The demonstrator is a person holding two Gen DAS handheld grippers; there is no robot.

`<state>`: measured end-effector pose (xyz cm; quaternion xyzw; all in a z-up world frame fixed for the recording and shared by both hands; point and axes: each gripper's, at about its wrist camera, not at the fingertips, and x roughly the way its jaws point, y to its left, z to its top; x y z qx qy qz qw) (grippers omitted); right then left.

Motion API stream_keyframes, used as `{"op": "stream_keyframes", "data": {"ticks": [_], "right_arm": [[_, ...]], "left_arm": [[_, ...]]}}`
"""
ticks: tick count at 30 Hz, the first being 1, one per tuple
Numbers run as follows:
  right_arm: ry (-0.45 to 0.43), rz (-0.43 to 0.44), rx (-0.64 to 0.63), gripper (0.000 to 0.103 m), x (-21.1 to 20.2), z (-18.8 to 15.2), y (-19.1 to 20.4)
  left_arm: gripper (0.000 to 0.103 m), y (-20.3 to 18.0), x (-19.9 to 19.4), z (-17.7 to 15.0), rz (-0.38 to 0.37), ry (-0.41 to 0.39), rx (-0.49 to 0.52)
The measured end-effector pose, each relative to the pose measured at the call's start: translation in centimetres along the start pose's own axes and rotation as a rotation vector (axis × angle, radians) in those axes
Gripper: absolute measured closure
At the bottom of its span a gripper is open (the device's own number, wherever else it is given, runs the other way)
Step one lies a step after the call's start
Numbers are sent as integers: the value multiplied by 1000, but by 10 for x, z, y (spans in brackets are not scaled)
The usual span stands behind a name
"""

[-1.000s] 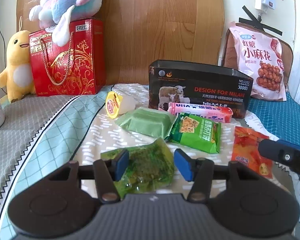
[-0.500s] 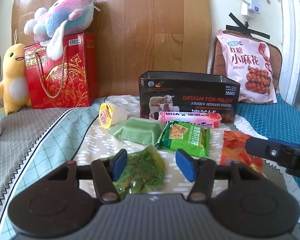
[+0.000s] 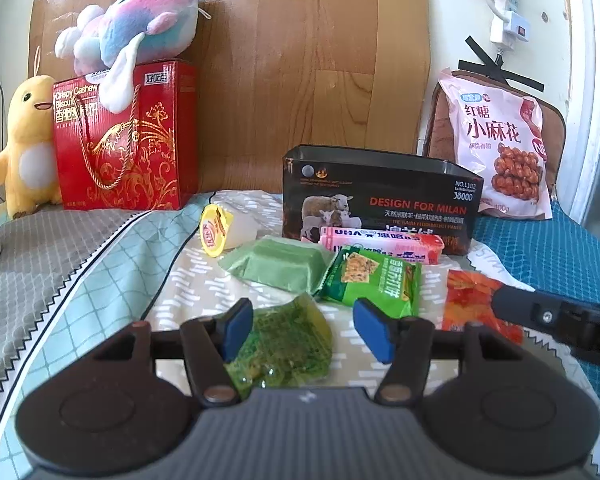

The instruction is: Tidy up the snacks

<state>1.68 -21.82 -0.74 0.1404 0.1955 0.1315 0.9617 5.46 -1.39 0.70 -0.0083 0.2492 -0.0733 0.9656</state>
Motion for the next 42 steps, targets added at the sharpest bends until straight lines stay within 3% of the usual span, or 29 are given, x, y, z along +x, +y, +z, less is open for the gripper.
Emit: {"op": "stream_keyframes", "data": {"ticks": [21, 31, 42], "right_arm": [[11, 14, 27, 41, 2, 0, -4], [-1, 9, 30, 36, -1, -1, -2], [1, 10, 23, 34, 0, 0, -1]], "left_arm": [[33, 7, -6, 1, -15, -38, -47], [26, 7, -8, 1, -9, -48, -39], [25, 6, -8, 0, -13, -50, -39]]}}
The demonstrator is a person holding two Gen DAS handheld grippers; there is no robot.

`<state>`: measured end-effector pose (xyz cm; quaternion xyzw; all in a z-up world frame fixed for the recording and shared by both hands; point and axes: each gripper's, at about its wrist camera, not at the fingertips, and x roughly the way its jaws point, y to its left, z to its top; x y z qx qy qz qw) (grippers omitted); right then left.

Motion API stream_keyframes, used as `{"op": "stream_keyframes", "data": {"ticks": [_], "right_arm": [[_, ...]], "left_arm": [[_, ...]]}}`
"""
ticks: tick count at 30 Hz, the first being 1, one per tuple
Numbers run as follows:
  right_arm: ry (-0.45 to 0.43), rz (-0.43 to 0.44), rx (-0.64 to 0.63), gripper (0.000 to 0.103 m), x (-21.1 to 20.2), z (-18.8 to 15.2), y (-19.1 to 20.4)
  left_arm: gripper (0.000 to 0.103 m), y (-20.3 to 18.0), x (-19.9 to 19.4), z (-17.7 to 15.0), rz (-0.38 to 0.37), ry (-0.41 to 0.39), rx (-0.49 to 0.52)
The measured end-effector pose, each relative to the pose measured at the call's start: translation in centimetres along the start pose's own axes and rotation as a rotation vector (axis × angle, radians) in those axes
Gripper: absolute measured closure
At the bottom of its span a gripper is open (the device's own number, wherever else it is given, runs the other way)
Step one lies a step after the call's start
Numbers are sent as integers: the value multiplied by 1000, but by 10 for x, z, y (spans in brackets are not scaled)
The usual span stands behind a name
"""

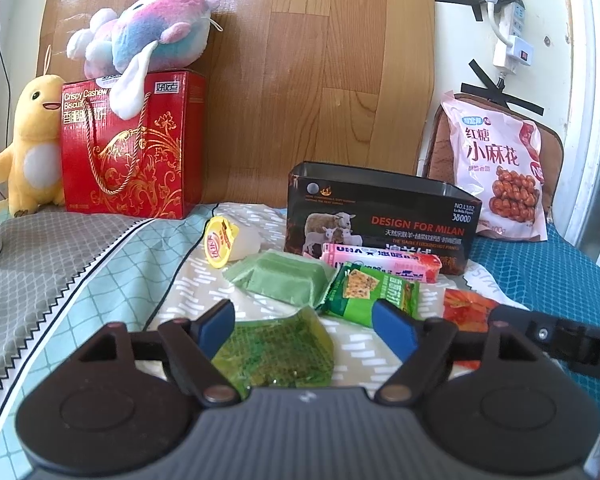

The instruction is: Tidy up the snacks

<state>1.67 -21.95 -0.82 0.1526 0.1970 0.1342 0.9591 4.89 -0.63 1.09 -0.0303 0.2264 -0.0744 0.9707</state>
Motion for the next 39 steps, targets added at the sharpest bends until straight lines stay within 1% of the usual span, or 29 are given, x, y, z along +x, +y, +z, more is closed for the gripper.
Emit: {"op": "stream_keyframes", "data": {"ticks": [8, 19, 22, 24, 26, 27, 29, 32, 33, 34, 37, 39], "right_arm": [[-10, 9, -3, 30, -1, 0, 0], [-9, 22, -9, 30, -1, 0, 0], [7, 31, -7, 30, 1, 0, -1], [37, 45, 9, 30, 3, 2, -4], [73, 65, 41, 30, 4, 7, -11], [87, 69, 46, 30, 4, 12, -15], [92, 78, 53, 31, 5, 26, -27], [117, 94, 97, 38, 15, 48, -45], [137, 103, 117, 40, 23, 54, -51], [154, 115, 124, 44, 33, 59, -55], [190, 87, 76, 45, 62, 63, -54], [216, 89, 58, 45, 77, 63, -52]], "left_arm": [[24, 0, 0, 0, -10, 8, 0], [24, 2, 2, 1, -18, 23, -13], [24, 8, 4, 2, -43, 52, -47], [25, 17, 8, 7, -94, 98, -96], [27, 29, 9, 19, -157, 119, -149], [27, 33, 9, 28, -176, 114, -153], [27, 38, 13, 52, -209, 114, -124], [27, 37, 35, 81, -233, 155, -73], [28, 35, 45, 88, -242, 167, -67], [31, 34, 56, 93, -251, 179, -64], [38, 26, 97, 100, -232, 249, -60], [40, 20, 121, 96, -204, 294, -41]]}}
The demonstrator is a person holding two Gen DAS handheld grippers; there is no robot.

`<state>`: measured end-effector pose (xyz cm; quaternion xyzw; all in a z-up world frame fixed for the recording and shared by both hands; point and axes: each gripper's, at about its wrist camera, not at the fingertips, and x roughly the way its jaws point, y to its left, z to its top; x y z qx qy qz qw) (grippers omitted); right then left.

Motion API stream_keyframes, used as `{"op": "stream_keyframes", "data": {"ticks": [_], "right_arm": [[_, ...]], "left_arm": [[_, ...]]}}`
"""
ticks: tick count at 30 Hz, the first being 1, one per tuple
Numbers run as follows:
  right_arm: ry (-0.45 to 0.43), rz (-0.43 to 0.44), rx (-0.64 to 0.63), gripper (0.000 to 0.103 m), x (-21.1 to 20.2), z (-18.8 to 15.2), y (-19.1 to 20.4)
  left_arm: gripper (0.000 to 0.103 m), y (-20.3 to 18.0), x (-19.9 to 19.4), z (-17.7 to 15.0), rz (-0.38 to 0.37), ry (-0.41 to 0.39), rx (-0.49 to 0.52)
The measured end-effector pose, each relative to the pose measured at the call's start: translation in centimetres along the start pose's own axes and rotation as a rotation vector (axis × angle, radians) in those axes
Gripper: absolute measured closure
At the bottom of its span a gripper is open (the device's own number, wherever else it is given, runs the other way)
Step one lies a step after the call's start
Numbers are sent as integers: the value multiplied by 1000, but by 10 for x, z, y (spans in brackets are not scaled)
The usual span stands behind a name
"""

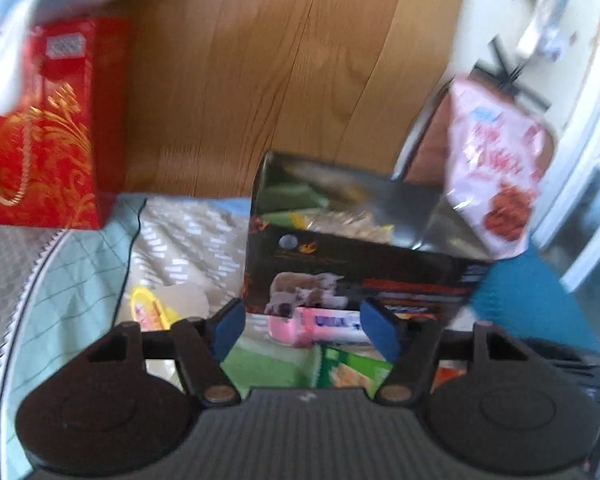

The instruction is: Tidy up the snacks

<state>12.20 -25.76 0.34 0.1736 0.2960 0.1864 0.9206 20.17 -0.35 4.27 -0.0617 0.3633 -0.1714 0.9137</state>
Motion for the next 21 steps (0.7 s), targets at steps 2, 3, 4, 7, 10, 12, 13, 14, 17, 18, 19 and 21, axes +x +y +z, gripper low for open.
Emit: {"op": "stream_keyframes", "data": {"ticks": [2, 3, 4, 7, 10, 12, 13, 14, 17, 18, 19, 21], "right_arm": [[18, -2, -19, 44, 13, 3, 4], [25, -4, -41, 44, 19, 5, 7], [30, -11, -65, 44, 24, 6, 10], [57, -29, -111, 44, 42, 6, 14], [74, -16, -135, 51, 50, 4, 18], [48, -46, -173, 62, 45, 1, 24], [46, -42, -175, 62, 41, 1, 24], [45, -33, -166, 63, 35, -1, 26], [-1, -33, -202, 65, 16, -5, 37], [-28, -34, -213, 65, 8, -5, 42], [-56, -32, -223, 65, -1, -7, 48], [-109, -33, -249, 65, -13, -7, 55]], "left_arm": [[41, -2, 18, -1, 14, 38, 16], [42, -4, 26, -2, 22, 60, 24], [42, -6, 32, -4, 37, 74, 31], [43, -9, 40, -8, 8, 70, 15], [62, -17, 37, -12, 14, 34, 16], [64, -29, 26, -14, 41, 7, 45], [64, -32, 19, -16, 43, -10, 47], [64, -34, 10, -17, 39, -35, 47], [64, -35, -15, -16, 10, -81, 17], [64, -35, -24, -14, -1, -100, 8], [64, -36, -31, -12, -11, -122, 5], [64, -38, -44, -4, -28, -163, 9]]}}
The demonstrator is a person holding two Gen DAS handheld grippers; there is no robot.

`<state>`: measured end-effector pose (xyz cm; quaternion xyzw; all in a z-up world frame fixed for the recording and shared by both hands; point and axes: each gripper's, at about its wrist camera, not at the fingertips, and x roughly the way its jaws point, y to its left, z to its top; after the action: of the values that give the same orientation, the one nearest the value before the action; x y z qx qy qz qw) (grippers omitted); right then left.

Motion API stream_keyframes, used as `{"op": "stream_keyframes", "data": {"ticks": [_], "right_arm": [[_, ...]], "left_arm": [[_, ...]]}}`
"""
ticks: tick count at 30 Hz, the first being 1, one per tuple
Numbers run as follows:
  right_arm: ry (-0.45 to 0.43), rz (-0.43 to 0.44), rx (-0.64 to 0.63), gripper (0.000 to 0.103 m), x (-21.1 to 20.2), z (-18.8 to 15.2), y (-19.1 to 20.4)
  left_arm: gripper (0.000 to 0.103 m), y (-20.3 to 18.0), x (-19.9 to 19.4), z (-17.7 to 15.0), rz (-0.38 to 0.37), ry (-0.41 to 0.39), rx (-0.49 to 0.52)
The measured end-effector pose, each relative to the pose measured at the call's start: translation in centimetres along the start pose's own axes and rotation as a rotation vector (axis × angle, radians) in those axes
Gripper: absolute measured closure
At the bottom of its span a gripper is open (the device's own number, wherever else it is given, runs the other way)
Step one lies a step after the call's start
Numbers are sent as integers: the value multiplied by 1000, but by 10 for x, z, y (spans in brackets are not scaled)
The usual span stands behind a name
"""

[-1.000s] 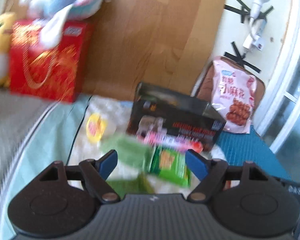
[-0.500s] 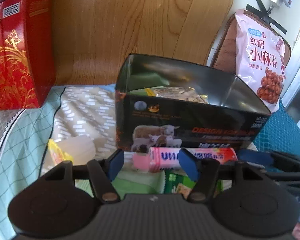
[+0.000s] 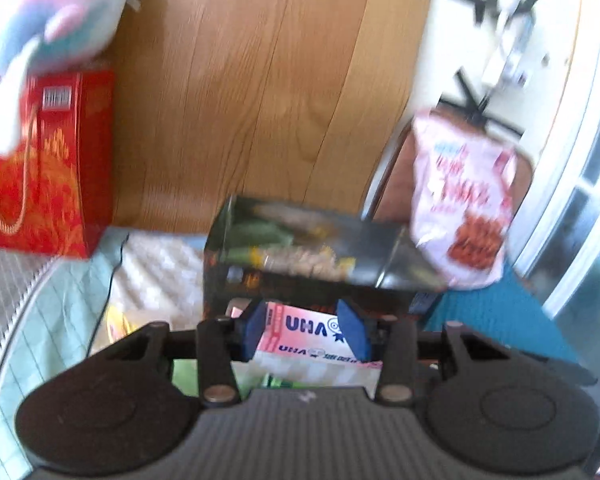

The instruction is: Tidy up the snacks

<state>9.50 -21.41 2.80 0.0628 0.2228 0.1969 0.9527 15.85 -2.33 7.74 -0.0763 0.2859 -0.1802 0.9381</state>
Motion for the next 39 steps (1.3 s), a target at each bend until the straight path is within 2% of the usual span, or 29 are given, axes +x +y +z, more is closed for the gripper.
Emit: {"op": "stream_keyframes", "data": {"ticks": [4, 7, 11, 14, 16, 21, 23, 26, 31, 36, 39], "right_arm": [[-102, -52, -63, 65, -6, 19, 3], [-137, -90, -62, 65, 1, 35, -11], [-123, -154, -59, 63, 22, 46, -34], [-118, -181, -64, 59, 29, 44, -39], [-144, -187, -62, 54, 23, 40, -41], [-171, -146, 4, 54, -11, 28, -39], [-143, -111, 34, 54, -24, 15, -37], [-55, -40, 76, 54, -31, -6, -28], [69, 35, 29, 53, -19, -29, 6], [122, 92, 19, 50, -11, -36, 29], [126, 81, -30, 49, -5, -36, 41]], "left_arm": [[64, -12, 11, 24, -7, -40, 51], [64, -11, 40, 36, -45, -7, 23], [66, -11, 82, 39, -44, 40, -10], [66, -14, 93, 32, -13, 45, -10], [66, -14, 86, 30, -20, 36, -7], [65, -3, 27, 18, -52, -37, -15], [63, 10, 0, 4, -61, -55, -39], [63, 31, -26, -19, -21, -44, -73], [63, 74, -51, -50, 34, 13, -169], [63, 106, -71, -76, 71, 40, -213], [63, 116, -72, -82, 64, 60, -242]]}}
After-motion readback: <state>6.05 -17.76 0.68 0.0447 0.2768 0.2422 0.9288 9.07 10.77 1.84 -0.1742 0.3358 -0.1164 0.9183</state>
